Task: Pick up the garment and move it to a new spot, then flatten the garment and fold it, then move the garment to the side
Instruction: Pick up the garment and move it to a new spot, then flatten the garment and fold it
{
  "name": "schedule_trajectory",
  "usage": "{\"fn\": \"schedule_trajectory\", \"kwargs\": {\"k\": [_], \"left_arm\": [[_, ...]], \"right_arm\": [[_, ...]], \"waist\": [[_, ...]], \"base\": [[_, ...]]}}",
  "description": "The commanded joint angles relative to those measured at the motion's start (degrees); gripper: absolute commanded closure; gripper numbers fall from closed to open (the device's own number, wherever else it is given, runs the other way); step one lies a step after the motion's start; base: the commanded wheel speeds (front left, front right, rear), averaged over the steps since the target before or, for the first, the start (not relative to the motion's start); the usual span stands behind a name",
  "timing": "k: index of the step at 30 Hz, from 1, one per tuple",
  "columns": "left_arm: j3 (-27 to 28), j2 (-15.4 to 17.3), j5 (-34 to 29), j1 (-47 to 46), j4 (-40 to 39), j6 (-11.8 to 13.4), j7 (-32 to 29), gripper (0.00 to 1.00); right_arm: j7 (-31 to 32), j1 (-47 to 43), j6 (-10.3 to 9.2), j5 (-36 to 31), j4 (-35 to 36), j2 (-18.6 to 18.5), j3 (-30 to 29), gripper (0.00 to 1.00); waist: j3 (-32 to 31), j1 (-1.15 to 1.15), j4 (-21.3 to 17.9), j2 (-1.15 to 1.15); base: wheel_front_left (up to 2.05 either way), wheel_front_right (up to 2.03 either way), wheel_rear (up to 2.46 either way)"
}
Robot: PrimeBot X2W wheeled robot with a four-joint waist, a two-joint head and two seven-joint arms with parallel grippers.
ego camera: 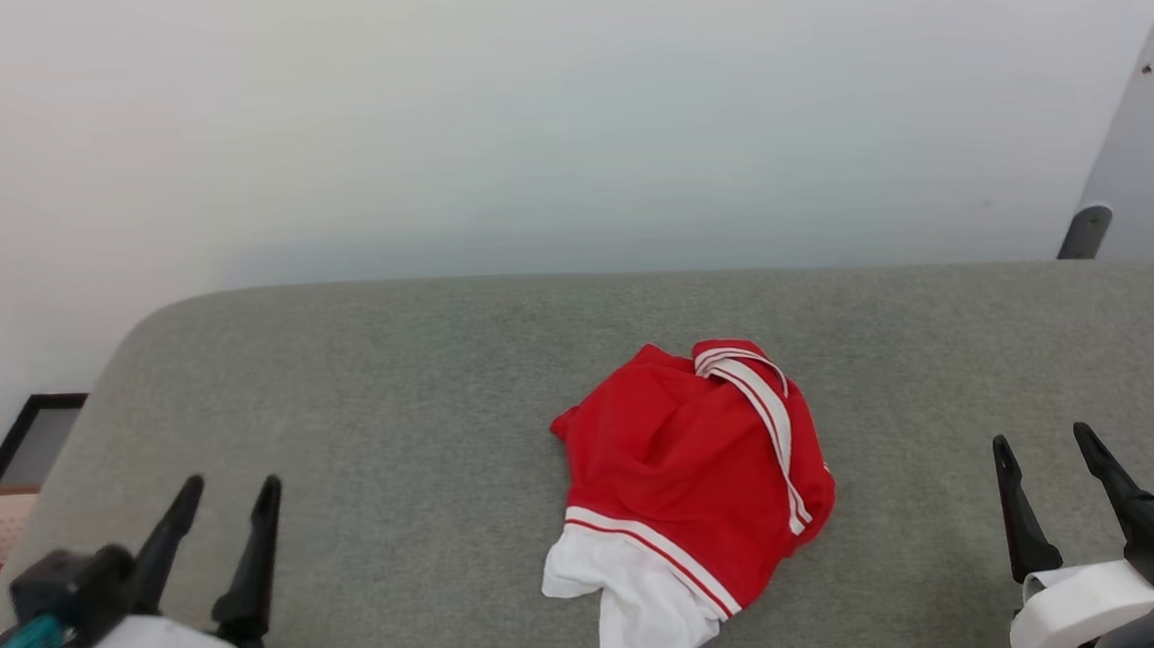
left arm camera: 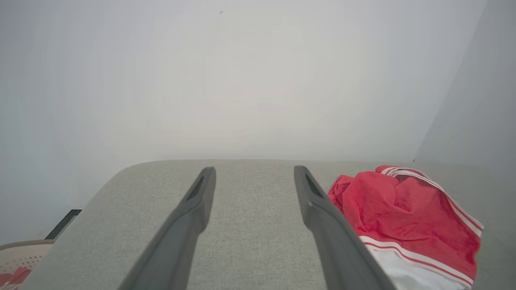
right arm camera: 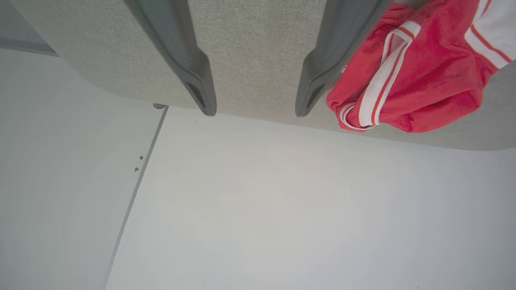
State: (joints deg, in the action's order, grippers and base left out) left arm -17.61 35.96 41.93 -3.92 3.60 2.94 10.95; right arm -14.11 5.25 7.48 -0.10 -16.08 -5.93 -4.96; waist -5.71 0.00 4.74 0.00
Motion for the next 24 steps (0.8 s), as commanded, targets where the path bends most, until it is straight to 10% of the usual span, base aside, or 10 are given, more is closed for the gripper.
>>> {"fn": "schedule_trajectory", "kwargs": {"k": [1, 24], "left_arm": [[0.62, -0.03, 0.26, 1.04, 0.17, 0.02, 0.95, 0.00], [4.69, 0.30, 2.24, 3.83, 0.21, -1.44, 1.61, 0.00]], "right_arm": [[-0.22, -0.83, 0.02, -0.28, 0.50, 0.28, -0.18, 0.00], [-0.36, -0.92, 0.02, -0.16, 1.62, 0.80, 0.03, 0.00]], "waist": [[-0.37, 0.00, 0.70, 0.00], [0.82, 0.00, 0.88, 0.00]], "base": [[0.00, 0.00, 0.00], [0.00, 0.00, 0.00]]}}
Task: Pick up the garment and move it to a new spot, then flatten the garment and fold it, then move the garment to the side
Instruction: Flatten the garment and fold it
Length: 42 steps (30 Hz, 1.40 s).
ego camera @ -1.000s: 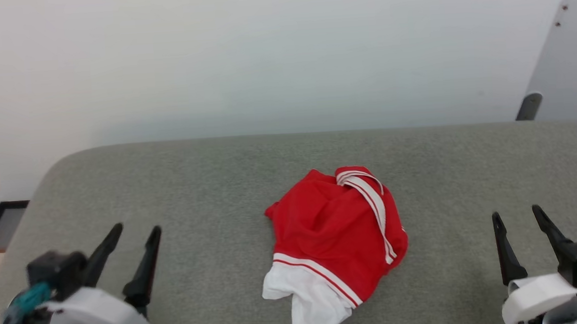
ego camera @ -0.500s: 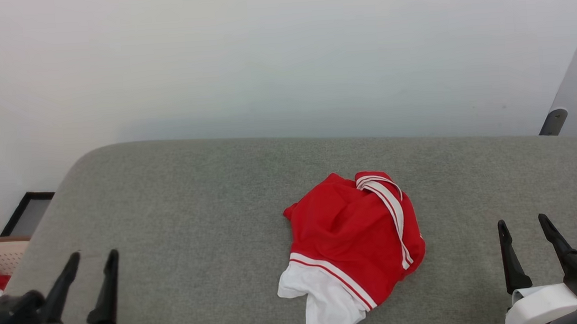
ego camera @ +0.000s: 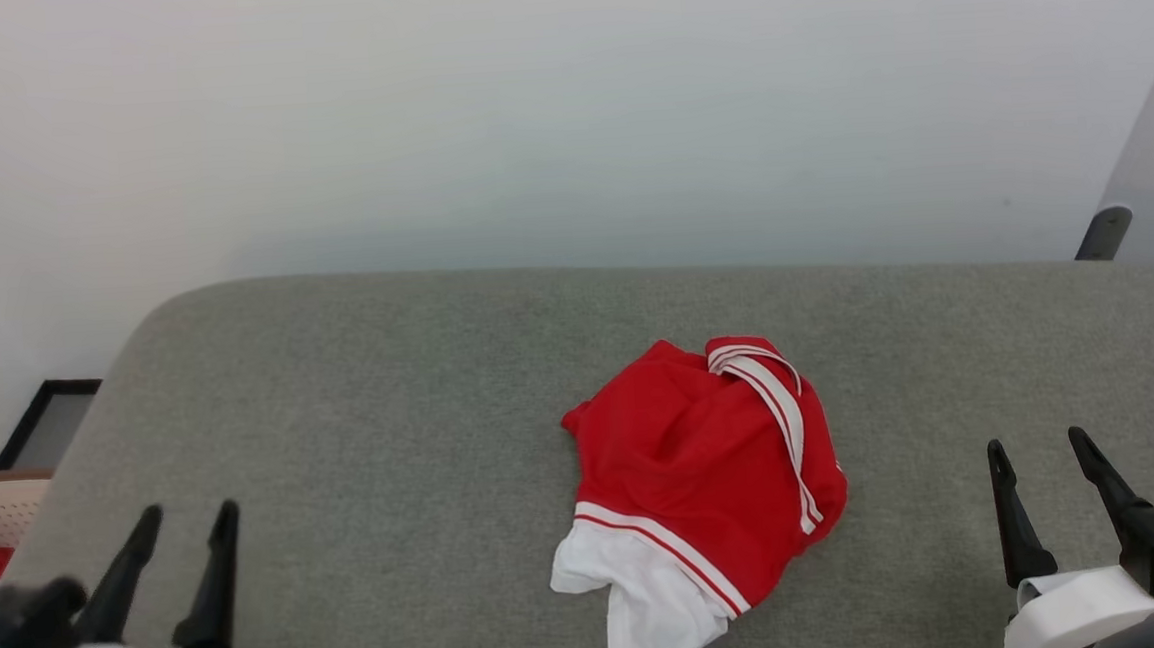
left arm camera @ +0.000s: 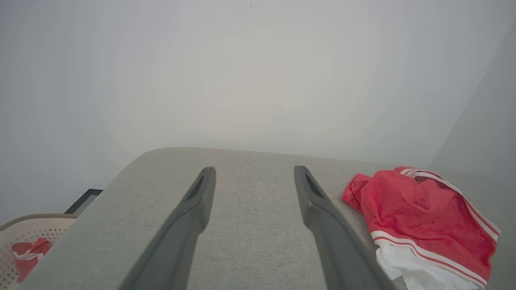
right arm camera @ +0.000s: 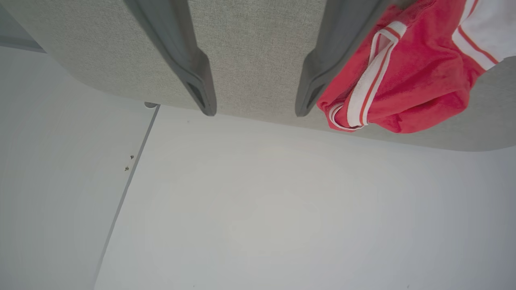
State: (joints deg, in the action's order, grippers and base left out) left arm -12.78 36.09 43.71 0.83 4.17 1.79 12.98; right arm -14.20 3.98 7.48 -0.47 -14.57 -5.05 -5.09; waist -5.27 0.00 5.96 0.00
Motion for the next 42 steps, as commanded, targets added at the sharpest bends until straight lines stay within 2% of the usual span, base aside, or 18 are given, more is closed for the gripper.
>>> {"fn": "schedule_trajectory", "kwargs": {"k": [1, 6, 11, 15, 22, 31, 38, 42], "left_arm": [[-0.56, 0.42, 0.58, -1.39, -0.62, -0.37, -1.54, 0.00], [-2.02, 0.91, 2.57, -4.72, -2.15, -0.89, -7.96, 0.00], [-4.85, 1.64, 6.49, -10.05, -4.22, -1.79, -19.47, 0.00], [-7.73, 2.22, 10.24, -15.62, -4.14, -0.19, -32.16, 0.00], [-12.57, 1.08, 12.40, -21.94, -0.43, 2.18, -45.57, 0.00], [-17.00, -0.51, 12.39, -26.09, 3.74, 3.51, -54.36, 0.00], [-18.76, -2.13, 12.87, -27.38, 6.67, 4.03, -57.06, 0.00], [-19.91, -2.95, 12.18, -27.71, 8.71, 3.47, -57.49, 0.00]], "right_arm": [[-0.24, 0.68, 0.02, 0.26, 0.19, -0.16, 0.19, 0.00], [-0.04, 2.12, 0.02, 0.46, 0.68, -0.55, 0.43, 0.00], [0.22, 4.18, 0.02, 0.12, 1.53, -0.96, 0.47, 0.00], [-0.15, 6.78, 0.02, 0.39, 2.39, -0.92, -0.64, 0.00], [-0.65, 9.58, 0.02, 0.55, 1.95, -0.57, -0.61, 0.00], [-1.00, 11.53, 0.02, 0.87, 0.96, 0.06, -0.40, 0.00], [-1.05, 12.08, 0.02, 0.43, 1.99, 0.60, -0.56, 0.00], [-1.06, 12.04, 0.02, 0.33, 2.23, 0.68, -0.80, 0.00]], "waist": [[0.66, 0.00, -0.54, 0.00], [2.19, 0.00, -1.70, 0.00], [4.80, 0.00, -3.54, 0.00], [8.81, 0.00, -5.83, 0.00], [13.11, 0.00, -8.98, 0.00], [16.54, 0.00, -12.26, 0.00], [17.80, 0.00, -13.15, 0.00], [18.35, 0.00, -13.13, 0.00]], "base": [[0.00, 0.00, 0.00], [0.00, 0.00, 0.00], [0.00, 0.00, 0.00], [0.00, 0.00, 0.00], [0.00, 0.00, 0.00], [0.00, 0.00, 0.00], [0.00, 0.00, 0.00], [0.00, 0.00, 0.00]]}}
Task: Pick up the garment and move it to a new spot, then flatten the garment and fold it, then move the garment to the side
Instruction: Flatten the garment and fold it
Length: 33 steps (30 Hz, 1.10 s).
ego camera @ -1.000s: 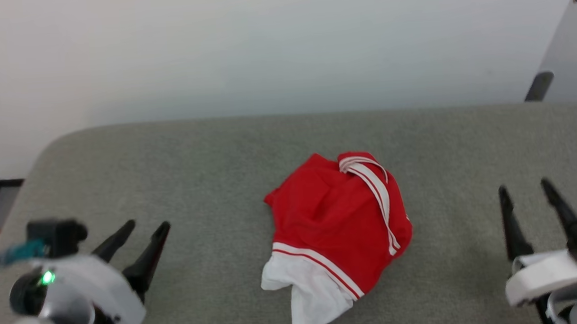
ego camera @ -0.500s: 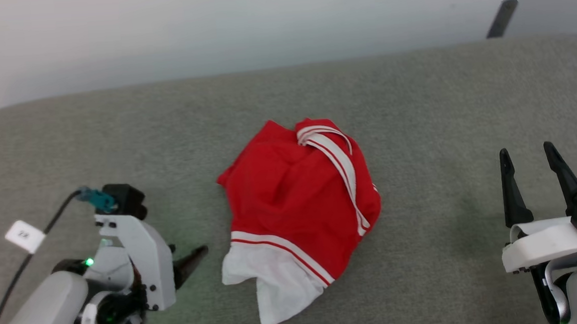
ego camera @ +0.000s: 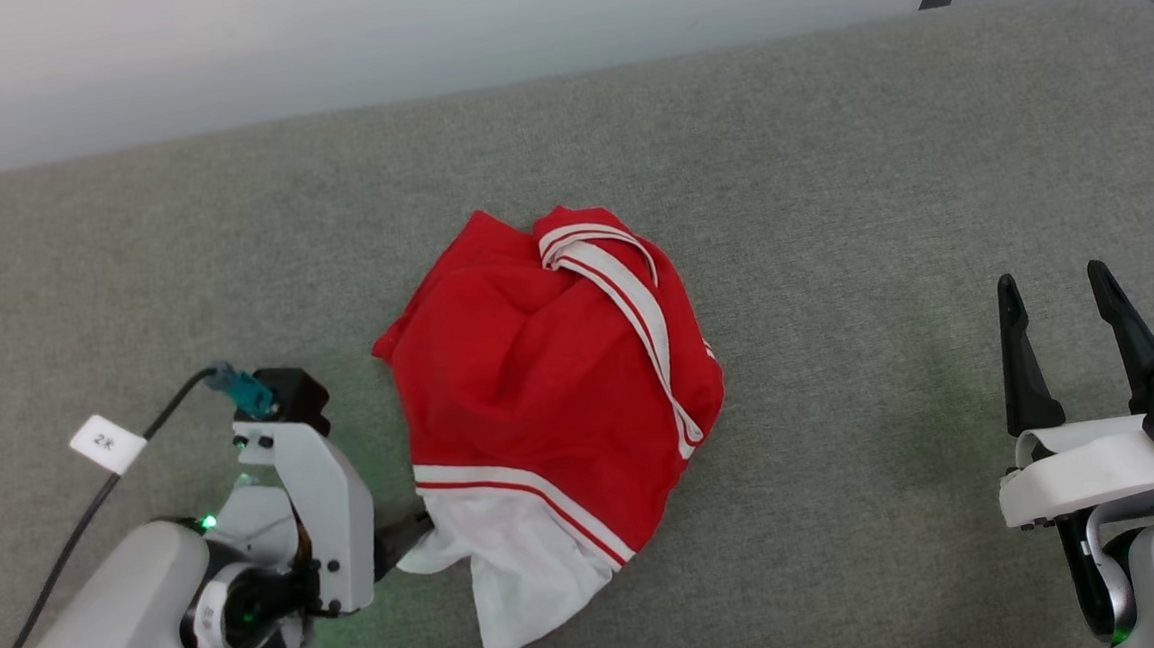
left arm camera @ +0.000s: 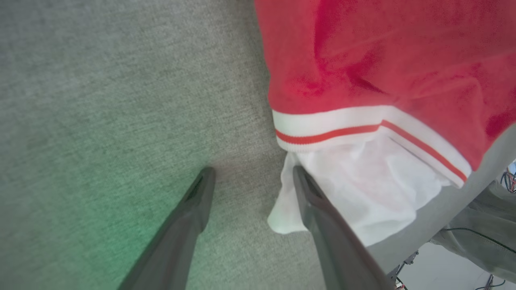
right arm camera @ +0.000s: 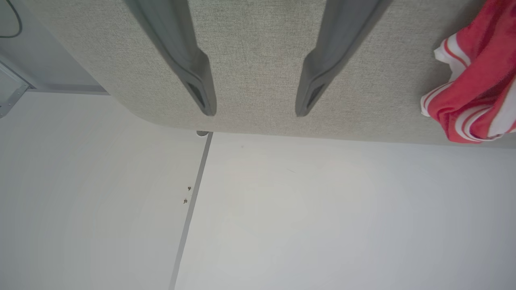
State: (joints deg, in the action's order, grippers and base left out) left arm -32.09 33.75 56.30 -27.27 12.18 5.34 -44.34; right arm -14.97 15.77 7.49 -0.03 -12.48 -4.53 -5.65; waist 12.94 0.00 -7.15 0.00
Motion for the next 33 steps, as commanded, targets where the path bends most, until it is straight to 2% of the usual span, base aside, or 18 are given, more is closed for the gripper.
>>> {"fn": "schedule_trajectory", "kwargs": {"k": [1, 8, 19, 22, 27, 28, 30, 33], "left_arm": [[-0.62, -1.01, -0.06, 0.27, 1.16, -0.01, -0.28, 0.00], [-0.57, -2.66, 2.38, -0.01, 1.87, 1.76, -3.08, 0.00], [1.58, -3.56, 7.09, -0.76, -3.66, 6.35, -8.53, 0.00], [1.19, -4.16, 7.21, -0.31, -4.75, 6.77, -8.65, 0.00], [-0.31, -4.26, 5.66, 0.13, -2.11, 5.77, -7.80, 0.00], [-0.69, -4.01, 5.00, -0.06, -1.28, 5.50, -7.54, 0.21], [-0.87, -4.23, 4.72, -0.48, 0.26, 4.38, -6.49, 1.00], [-0.65, -4.75, 4.76, -1.44, 1.46, 2.62, -5.57, 1.00]], "right_arm": [[-0.29, 0.36, 0.00, -0.15, 0.14, 0.18, -0.23, 0.00], [-0.30, 1.07, 0.01, -0.39, -0.10, 0.20, -0.22, 0.00], [-0.30, 1.07, 0.00, -0.69, -0.13, 0.21, -0.25, 0.00], [-0.30, 1.30, 0.01, -0.70, -0.03, 0.25, -0.16, 0.00], [-0.30, 1.44, 0.01, -0.26, 0.03, 0.11, 0.22, 0.00], [-0.30, 1.52, 0.01, -0.18, 0.00, 0.06, 0.38, 0.00], [-0.30, 1.77, 0.01, -0.11, 0.05, -0.09, 0.43, 0.00], [-0.30, 1.78, 0.00, -0.23, 0.18, -0.09, 0.35, 0.00]], "waist": [[0.25, 0.00, 0.02, 0.00], [0.42, 0.00, 0.59, 0.00], [0.14, 0.00, 1.74, 0.00], [0.33, 0.00, 1.82, 0.00], [0.88, 0.00, 1.73, 0.00], [1.02, 0.00, 1.65, 0.00], [1.24, 0.00, 1.63, 0.00], [1.42, 0.00, 1.56, 0.00]], "base": [[0.00, 0.00, 0.00], [0.00, 0.00, 0.00], [0.00, 0.00, 0.00], [0.00, 0.00, 0.00], [0.00, 0.00, 0.00], [0.00, 0.00, 0.00], [0.00, 0.00, 0.00], [0.00, 0.00, 0.00]]}}
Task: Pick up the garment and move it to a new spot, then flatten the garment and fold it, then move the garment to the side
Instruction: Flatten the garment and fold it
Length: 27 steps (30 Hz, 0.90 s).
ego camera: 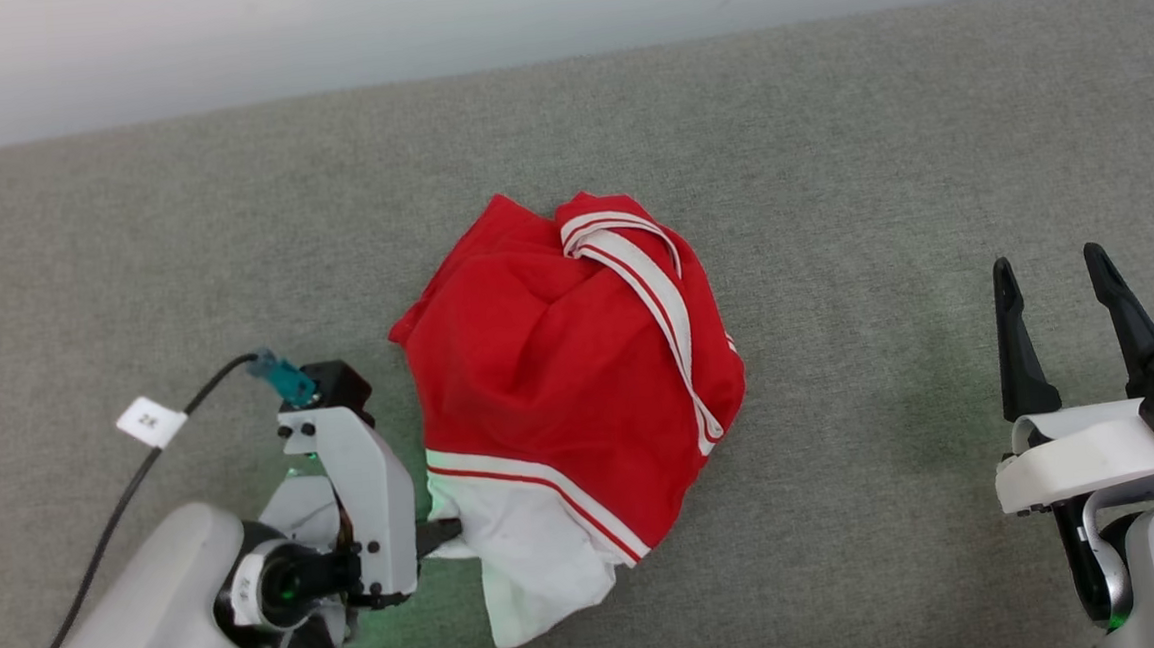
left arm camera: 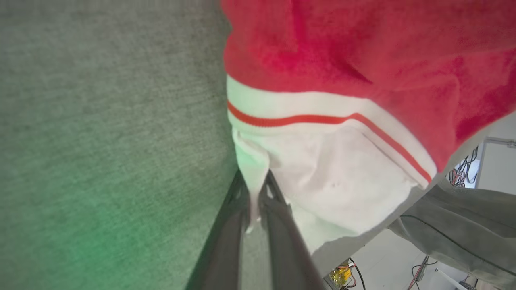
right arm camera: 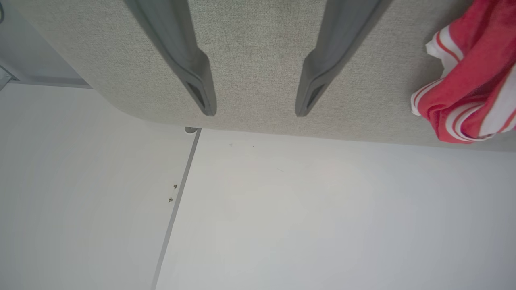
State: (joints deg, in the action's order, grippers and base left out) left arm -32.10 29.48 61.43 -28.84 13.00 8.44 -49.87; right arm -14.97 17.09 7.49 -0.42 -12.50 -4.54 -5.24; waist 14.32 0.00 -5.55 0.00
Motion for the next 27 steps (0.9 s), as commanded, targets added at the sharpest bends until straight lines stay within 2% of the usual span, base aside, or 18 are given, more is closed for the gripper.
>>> {"fn": "schedule_trajectory", "kwargs": {"k": [1, 7, 9, 13, 19, 23, 27], "left_arm": [[-0.73, -0.11, -0.62, -0.12, 0.79, -0.82, 0.03, 1.00], [0.30, 2.55, -0.84, -1.09, -1.15, -0.63, -0.75, 1.00], [0.59, 4.06, -1.67, -0.97, -2.78, 0.24, -0.97, 1.00], [1.79, 8.01, -2.79, -0.16, -5.74, 1.88, -1.54, 1.00], [3.12, 16.37, -6.20, 0.26, -7.64, 3.28, -2.84, 1.00], [3.52, 21.22, -8.69, 0.31, -6.49, 3.00, -2.82, 1.00], [3.11, 23.26, -10.59, 0.24, -3.98, 2.27, -1.90, 1.00]], "right_arm": [[-0.30, 0.37, 0.01, 0.07, 0.26, -0.11, -0.19, 0.00], [-0.30, -0.69, 0.00, -0.36, 0.25, -0.37, -0.83, 0.00], [-0.31, -1.19, 0.01, -0.52, 0.01, -0.50, -0.96, 0.00], [-0.31, -1.45, 0.01, -0.63, -0.36, -0.87, -0.82, 0.00], [-0.30, -2.21, 0.00, -0.69, -0.77, -1.48, -0.29, 0.00], [-0.30, -2.43, 0.00, -0.35, -1.08, -1.90, 0.39, 0.00], [-0.30, -2.74, 0.00, -0.34, -1.10, -2.24, 0.89, 0.00]], "waist": [[0.05, 0.00, -0.02, 0.00], [-0.53, 0.00, 0.38, 0.00], [-1.10, 0.00, 0.79, 0.00], [-2.16, 0.00, 1.66, 0.00], [-3.27, 0.00, 3.02, 0.00], [-3.70, 0.00, 3.44, 0.00], [-3.86, 0.00, 3.55, 0.00]], "base": [[0.00, 0.00, 0.00], [0.00, 0.00, 0.00], [0.00, 0.00, 0.00], [0.00, 0.00, 0.00], [0.00, 0.00, 0.00], [0.00, 0.00, 0.00], [0.00, 0.00, 0.00]]}}
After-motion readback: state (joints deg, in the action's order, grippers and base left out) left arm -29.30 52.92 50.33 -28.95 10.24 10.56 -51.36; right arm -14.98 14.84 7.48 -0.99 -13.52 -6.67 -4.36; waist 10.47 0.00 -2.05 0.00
